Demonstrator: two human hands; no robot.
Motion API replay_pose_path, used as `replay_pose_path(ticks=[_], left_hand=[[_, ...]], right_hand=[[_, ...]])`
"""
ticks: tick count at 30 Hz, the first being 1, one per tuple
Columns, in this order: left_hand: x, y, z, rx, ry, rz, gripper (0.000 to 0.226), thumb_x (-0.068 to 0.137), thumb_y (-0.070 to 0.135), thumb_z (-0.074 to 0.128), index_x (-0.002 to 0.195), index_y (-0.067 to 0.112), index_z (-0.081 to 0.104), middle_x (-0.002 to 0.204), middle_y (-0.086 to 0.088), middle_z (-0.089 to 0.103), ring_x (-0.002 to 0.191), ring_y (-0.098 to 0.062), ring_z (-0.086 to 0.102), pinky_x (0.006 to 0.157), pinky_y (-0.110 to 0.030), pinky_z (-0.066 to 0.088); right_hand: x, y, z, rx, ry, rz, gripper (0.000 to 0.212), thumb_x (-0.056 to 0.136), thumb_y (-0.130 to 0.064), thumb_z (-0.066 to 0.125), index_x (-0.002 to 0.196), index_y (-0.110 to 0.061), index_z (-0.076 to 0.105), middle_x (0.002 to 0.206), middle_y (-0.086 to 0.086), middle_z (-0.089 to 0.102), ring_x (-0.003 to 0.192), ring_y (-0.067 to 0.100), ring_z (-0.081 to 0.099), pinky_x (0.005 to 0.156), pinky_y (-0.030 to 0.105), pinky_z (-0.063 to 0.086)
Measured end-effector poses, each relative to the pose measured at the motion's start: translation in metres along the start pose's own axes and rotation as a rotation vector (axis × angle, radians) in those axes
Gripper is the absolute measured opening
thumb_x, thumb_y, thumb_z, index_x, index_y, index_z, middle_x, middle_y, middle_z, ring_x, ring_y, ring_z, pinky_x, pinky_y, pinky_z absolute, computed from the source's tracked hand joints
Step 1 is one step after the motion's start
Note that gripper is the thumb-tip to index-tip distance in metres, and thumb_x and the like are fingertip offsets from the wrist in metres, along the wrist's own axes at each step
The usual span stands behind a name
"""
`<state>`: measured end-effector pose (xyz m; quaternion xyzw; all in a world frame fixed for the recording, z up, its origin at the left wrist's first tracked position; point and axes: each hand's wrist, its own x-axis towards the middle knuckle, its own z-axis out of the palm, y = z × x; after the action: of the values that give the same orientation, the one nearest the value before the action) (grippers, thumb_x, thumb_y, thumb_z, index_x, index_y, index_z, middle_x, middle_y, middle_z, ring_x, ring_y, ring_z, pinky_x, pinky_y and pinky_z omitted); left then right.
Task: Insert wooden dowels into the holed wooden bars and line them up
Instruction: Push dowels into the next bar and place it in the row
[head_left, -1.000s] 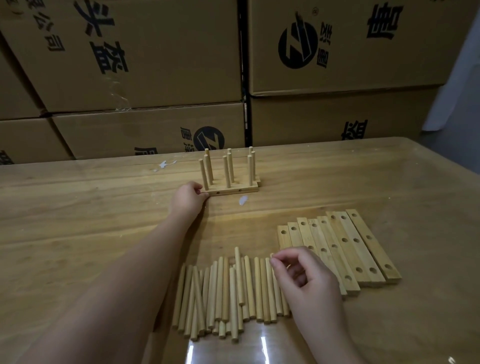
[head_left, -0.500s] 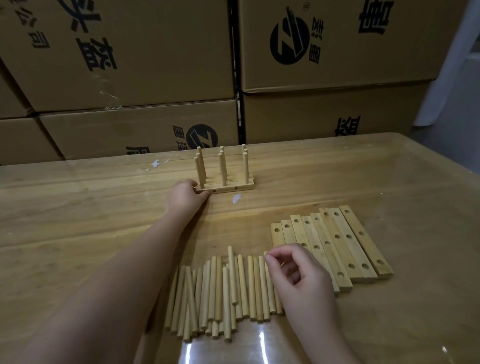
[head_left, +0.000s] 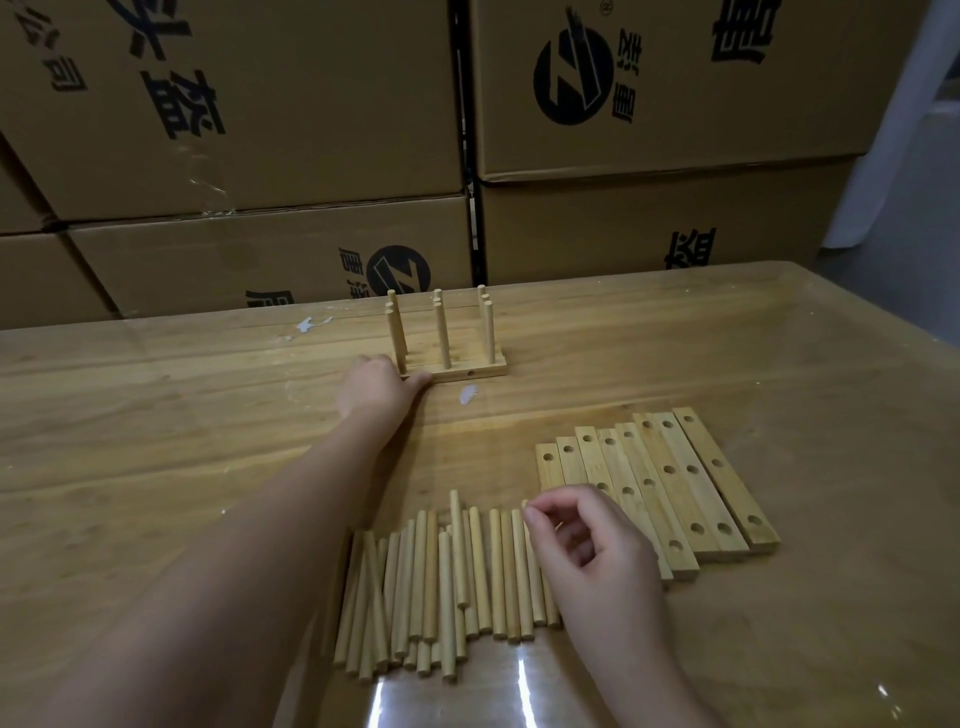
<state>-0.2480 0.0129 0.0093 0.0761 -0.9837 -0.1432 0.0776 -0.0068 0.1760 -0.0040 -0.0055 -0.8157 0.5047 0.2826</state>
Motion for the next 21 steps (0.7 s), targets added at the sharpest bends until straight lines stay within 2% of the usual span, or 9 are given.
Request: replay_pose_path(ticks=[2,8,11,15,18,21], left_hand=[[0.000,0.001,0.000,-0.009,-0.006,-0.010,0.056,0.083,0.064,0.056,0.102,0.011,0.062,0.108,-0.009,0.057,0.086,-0.022,0.058,0.071,-0.033,0.053],[0.000,0.003,0.000,-0.019,0.004,-0.030,0.057,0.084,0.064,0.055,0.102,0.011,0.062,0.111,-0.009,0.056,0.083,-0.022,0.057,0.062,-0.030,0.047],[-0.006,0.000,-0.002,-0.041,-0.031,-0.012,0.054,0.087,0.057,0.057,0.114,0.010,0.058,0.119,-0.012,0.054,0.094,-0.025,0.057,0.075,-0.034,0.052],[-0.037,-0.004,-0.012,-0.230,-0.051,0.049,0.051,0.090,0.034,0.060,0.134,0.011,0.048,0.132,-0.012,0.048,0.118,-0.028,0.050,0.099,-0.040,0.045],[-0.080,-0.005,-0.025,-0.399,-0.080,0.130,0.040,0.092,0.027,0.058,0.130,0.015,0.055,0.133,-0.009,0.045,0.124,-0.026,0.044,0.106,-0.041,0.039],[-0.123,-0.011,-0.040,-0.563,-0.064,0.177,0.024,0.092,0.018,0.058,0.114,0.014,0.065,0.122,-0.006,0.054,0.115,-0.019,0.052,0.102,-0.033,0.041]], right_hand=[[0.000,0.000,0.000,-0.001,-0.002,0.003,0.022,0.080,-0.015,0.068,0.078,-0.036,0.059,0.085,-0.019,0.058,0.075,0.003,0.055,0.055,0.008,0.041],[-0.001,0.000,0.000,0.004,-0.012,0.000,0.025,0.080,-0.013,0.068,0.077,-0.036,0.059,0.082,-0.018,0.058,0.074,0.003,0.056,0.054,0.008,0.041],[0.000,0.000,0.000,-0.007,-0.011,0.015,0.023,0.080,-0.015,0.068,0.076,-0.036,0.058,0.070,-0.017,0.057,0.073,0.002,0.055,0.055,0.009,0.042],[-0.001,0.000,0.000,-0.027,-0.040,0.035,0.017,0.081,-0.017,0.067,0.079,-0.032,0.060,0.072,-0.018,0.057,0.074,0.000,0.053,0.059,0.009,0.043],[-0.001,-0.002,-0.001,-0.019,-0.041,0.056,0.012,0.082,-0.016,0.067,0.081,-0.027,0.062,0.074,-0.015,0.058,0.074,0.001,0.053,0.059,0.011,0.043],[-0.001,-0.004,-0.002,-0.028,-0.038,0.048,0.011,0.082,-0.015,0.067,0.081,-0.025,0.063,0.074,-0.014,0.059,0.073,0.000,0.053,0.059,0.010,0.043]])
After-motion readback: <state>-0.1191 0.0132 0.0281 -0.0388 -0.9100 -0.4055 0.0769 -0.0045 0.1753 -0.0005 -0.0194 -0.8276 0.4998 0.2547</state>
